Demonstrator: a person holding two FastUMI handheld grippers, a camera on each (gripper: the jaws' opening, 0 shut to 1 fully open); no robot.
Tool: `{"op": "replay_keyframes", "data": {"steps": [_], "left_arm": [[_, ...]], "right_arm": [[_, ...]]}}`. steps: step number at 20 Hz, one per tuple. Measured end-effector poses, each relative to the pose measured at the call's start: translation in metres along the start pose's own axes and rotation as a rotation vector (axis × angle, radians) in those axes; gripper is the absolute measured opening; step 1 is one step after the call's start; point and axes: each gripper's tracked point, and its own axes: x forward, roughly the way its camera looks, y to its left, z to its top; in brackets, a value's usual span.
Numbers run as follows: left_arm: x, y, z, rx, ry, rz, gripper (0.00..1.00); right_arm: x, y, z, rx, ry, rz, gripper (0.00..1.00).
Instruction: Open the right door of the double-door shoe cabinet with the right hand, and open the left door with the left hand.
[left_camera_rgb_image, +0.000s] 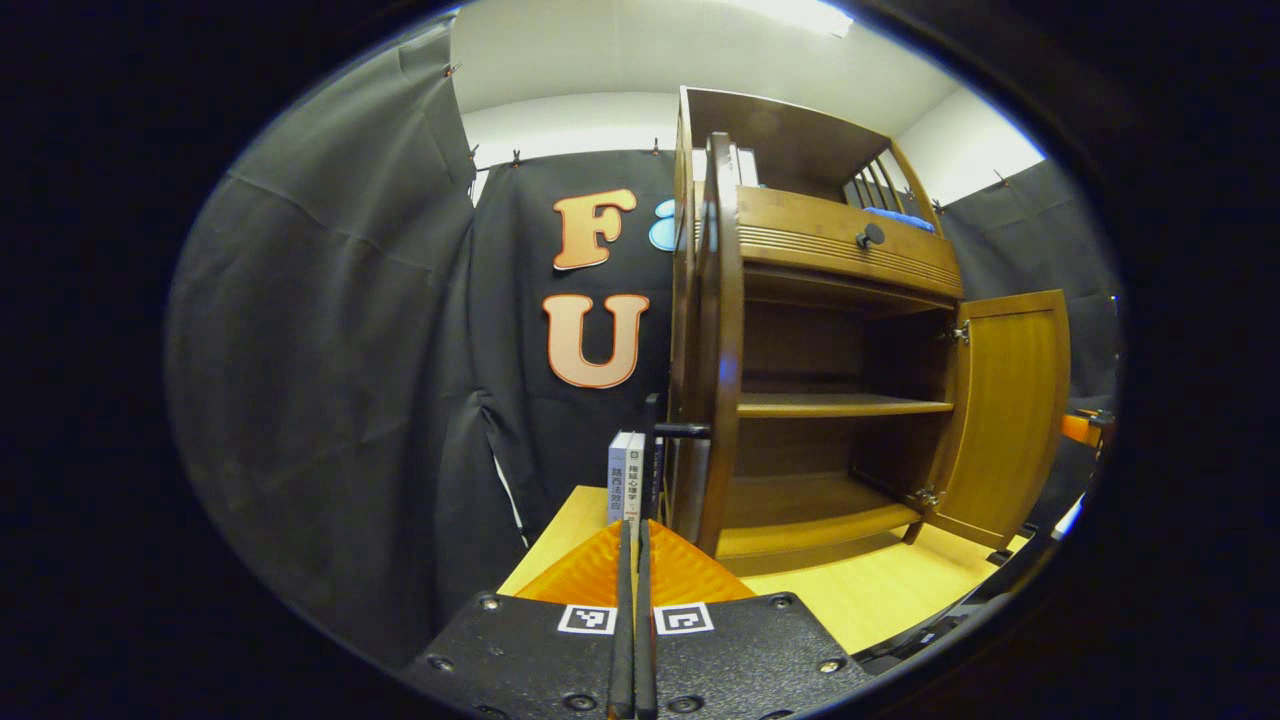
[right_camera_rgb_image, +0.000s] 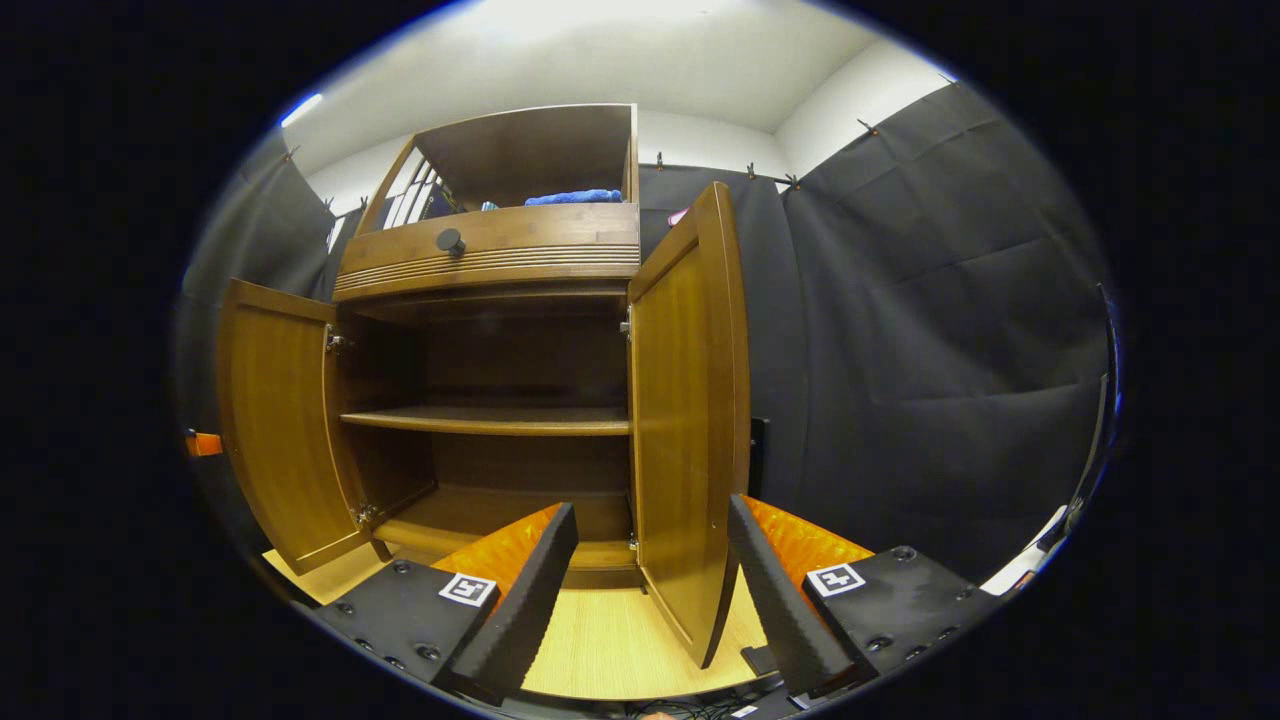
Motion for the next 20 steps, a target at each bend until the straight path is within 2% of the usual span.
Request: {"op": "replay_keyframes", "data": {"steps": [2,3,5,6,7,8,9,12,13,14,16,17,18,19,20], "left_arm": [[-0.007,-0.016,0.010,-0.015,-0.030,-0.038,0.04],[-0.009,-0.024,0.013,-0.023,-0.039,-0.058,0.01],[-0.013,-0.037,0.015,-0.057,-0.044,-0.087,0.00],[-0.014,-0.044,0.018,-0.084,-0.049,-0.105,0.04],[-0.016,-0.053,0.021,-0.112,-0.053,-0.127,0.00],[-0.016,-0.062,0.024,-0.134,-0.056,-0.150,0.03],[-0.016,-0.069,0.027,-0.143,-0.060,-0.166,0.01],[-0.014,-0.086,0.036,-0.132,-0.073,-0.187,0.01],[-0.013,-0.093,0.039,-0.130,-0.077,-0.196,0.05],[-0.012,-0.102,0.043,-0.126,-0.080,-0.206,0.01],[-0.007,-0.116,0.048,-0.117,-0.085,-0.215,0.00],[-0.004,-0.120,0.050,-0.113,-0.089,-0.208,0.01],[-0.002,-0.125,0.053,-0.106,-0.092,-0.203,0.12],[-0.001,-0.127,0.054,-0.100,-0.095,-0.205,0.00],[0.000,-0.133,0.056,-0.099,-0.097,-0.210,0.10]], "right_arm": [[0.000,-0.004,-0.001,0.001,0.004,-0.009,1.00],[0.001,-0.006,-0.002,0.001,0.008,-0.014,1.00],[0.001,-0.009,-0.003,0.006,0.012,-0.016,0.97],[-0.001,-0.011,-0.003,0.008,0.011,-0.016,0.97],[-0.001,-0.012,-0.002,0.009,0.010,-0.016,0.97],[-0.001,-0.015,-0.003,0.011,0.009,-0.017,0.97],[-0.001,-0.018,-0.003,0.015,0.007,-0.020,0.97],[0.000,-0.030,-0.005,0.026,0.011,-0.032,0.97],[0.000,-0.034,-0.007,0.030,0.013,-0.036,0.89],[-0.002,-0.038,-0.008,0.034,0.015,-0.041,0.89],[-0.003,-0.047,-0.008,0.040,0.015,-0.048,0.89],[-0.004,-0.053,-0.008,0.041,0.014,-0.054,0.97],[-0.004,-0.058,-0.007,0.042,0.012,-0.060,0.89],[-0.004,-0.062,-0.007,0.043,0.010,-0.066,0.89],[-0.004,-0.067,-0.007,0.045,0.010,-0.069,0.89]]}}
